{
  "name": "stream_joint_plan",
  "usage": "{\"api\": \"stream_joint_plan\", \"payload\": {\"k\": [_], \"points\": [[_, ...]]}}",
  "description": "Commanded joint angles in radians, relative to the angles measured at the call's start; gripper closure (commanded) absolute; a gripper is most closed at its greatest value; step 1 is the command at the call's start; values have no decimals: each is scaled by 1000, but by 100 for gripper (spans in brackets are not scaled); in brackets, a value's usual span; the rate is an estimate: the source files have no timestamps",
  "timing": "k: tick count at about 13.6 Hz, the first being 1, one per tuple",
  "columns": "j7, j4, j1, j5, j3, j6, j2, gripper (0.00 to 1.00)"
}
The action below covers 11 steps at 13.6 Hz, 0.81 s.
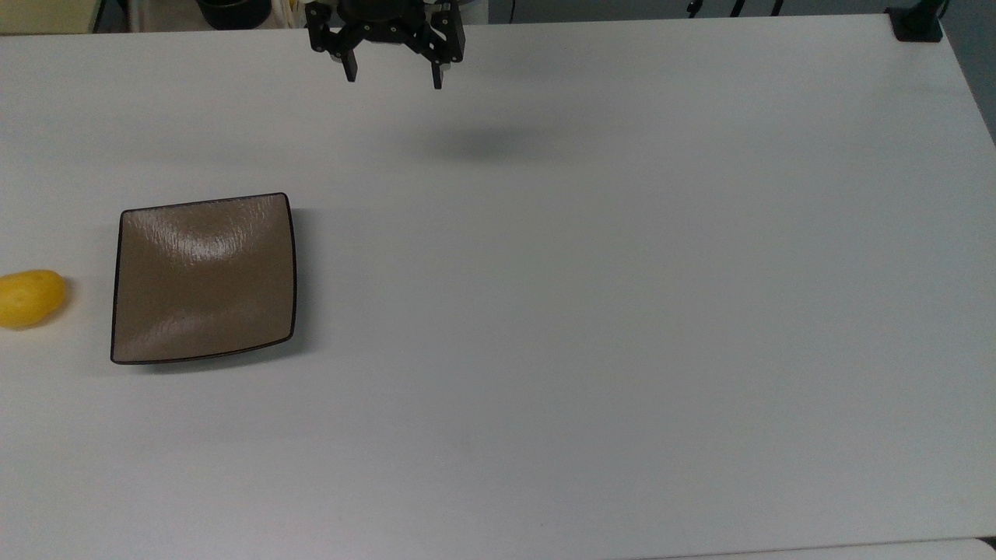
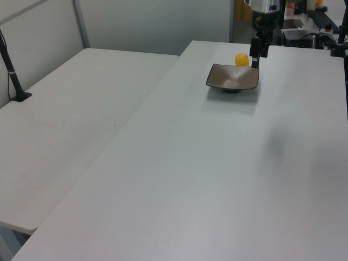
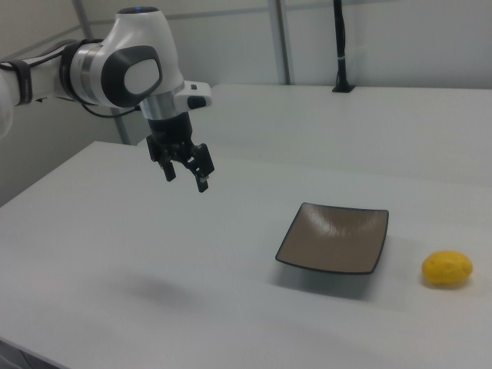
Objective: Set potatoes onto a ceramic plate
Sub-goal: 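Move the open gripper over toward the yellow potato beside the plate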
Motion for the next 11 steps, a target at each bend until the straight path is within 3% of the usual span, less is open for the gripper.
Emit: {"api": "stream_joint_plan", "payload": {"k": [1,9,11], "points": [[-21,-21,-4,19,-25,12,-16,0],[-14,-21,-2,17,-25,23,-18,0],[48,-10,-3,16,-25,44,-14,0]]}}
